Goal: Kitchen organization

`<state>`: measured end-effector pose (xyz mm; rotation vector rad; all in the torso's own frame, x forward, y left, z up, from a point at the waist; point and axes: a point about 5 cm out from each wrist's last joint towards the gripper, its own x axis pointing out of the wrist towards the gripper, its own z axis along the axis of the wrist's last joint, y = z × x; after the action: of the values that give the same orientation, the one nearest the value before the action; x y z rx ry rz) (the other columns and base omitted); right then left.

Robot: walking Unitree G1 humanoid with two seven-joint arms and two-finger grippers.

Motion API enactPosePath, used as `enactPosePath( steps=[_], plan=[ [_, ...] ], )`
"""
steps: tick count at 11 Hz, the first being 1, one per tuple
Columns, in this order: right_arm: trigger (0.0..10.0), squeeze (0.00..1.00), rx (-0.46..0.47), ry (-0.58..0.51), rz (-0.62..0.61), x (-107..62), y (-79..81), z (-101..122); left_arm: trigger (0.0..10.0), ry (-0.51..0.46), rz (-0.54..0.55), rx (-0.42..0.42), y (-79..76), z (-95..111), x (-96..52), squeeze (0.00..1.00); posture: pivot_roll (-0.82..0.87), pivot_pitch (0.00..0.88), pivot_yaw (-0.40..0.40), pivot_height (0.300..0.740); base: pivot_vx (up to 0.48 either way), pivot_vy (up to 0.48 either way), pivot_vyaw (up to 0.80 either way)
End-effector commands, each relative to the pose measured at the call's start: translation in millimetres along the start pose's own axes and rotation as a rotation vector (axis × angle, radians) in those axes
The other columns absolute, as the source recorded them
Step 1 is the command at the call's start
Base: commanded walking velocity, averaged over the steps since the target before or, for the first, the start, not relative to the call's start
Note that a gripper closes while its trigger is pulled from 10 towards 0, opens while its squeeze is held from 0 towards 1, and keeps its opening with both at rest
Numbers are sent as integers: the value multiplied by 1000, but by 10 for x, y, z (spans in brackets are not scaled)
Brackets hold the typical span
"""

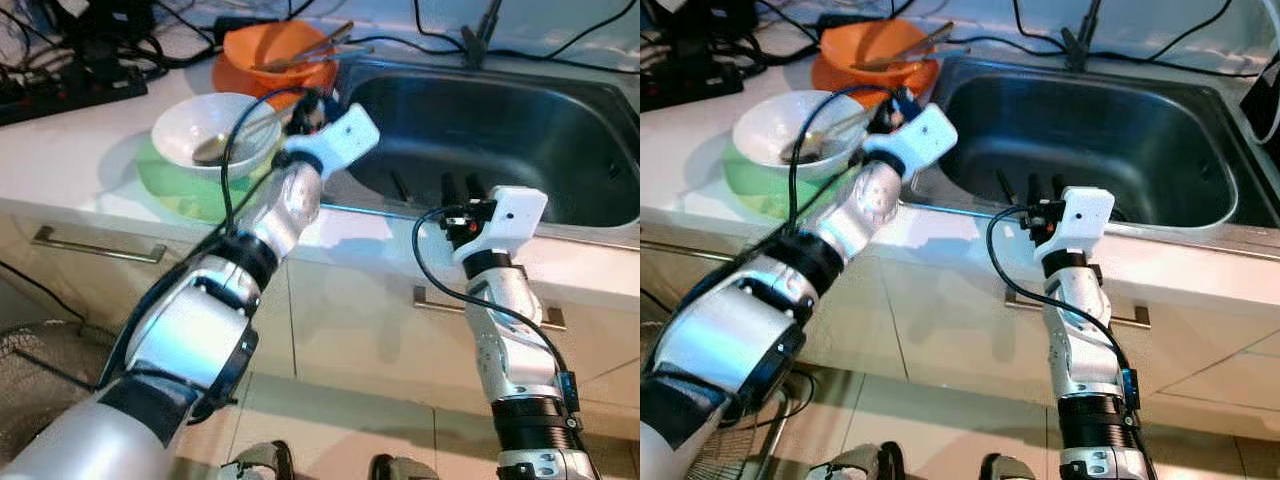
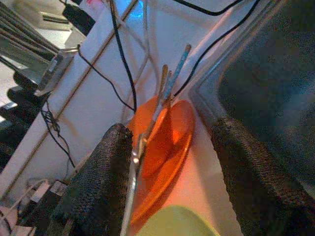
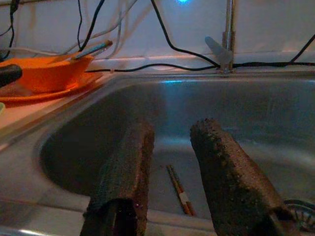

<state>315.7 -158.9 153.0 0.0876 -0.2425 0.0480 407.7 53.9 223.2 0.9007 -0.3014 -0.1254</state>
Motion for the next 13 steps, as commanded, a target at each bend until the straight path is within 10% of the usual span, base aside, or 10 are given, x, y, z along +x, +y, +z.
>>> enactPosePath(
  steps=[1,6,7,8,13],
  plan=[
    [10000,0,2,38,-20,-52,-38,-58,10000,16,28,22,38,-5,17,0,-75,174,8,740,0,0,0],
    [10000,0,12,57,-20,-51,-32,-71,9373,39,72,52,126,-36,37,0,-70,169,5,740,0,0,0],
    [10000,0,10,61,-18,-49,-32,-80,941,54,67,54,114,-55,33,0,-70,166,2,740,0,0,0],
    [10000,0,9,67,-16,-53,-25,-90,0,63,67,61,100,-59,31,0,-70,163,0,740,0,0,0],
    [10000,0,13,67,-22,-45,-36,-88,0,55,92,68,135,-10,52,0,-73,157,-1,740,0,0,0]
  ],
)
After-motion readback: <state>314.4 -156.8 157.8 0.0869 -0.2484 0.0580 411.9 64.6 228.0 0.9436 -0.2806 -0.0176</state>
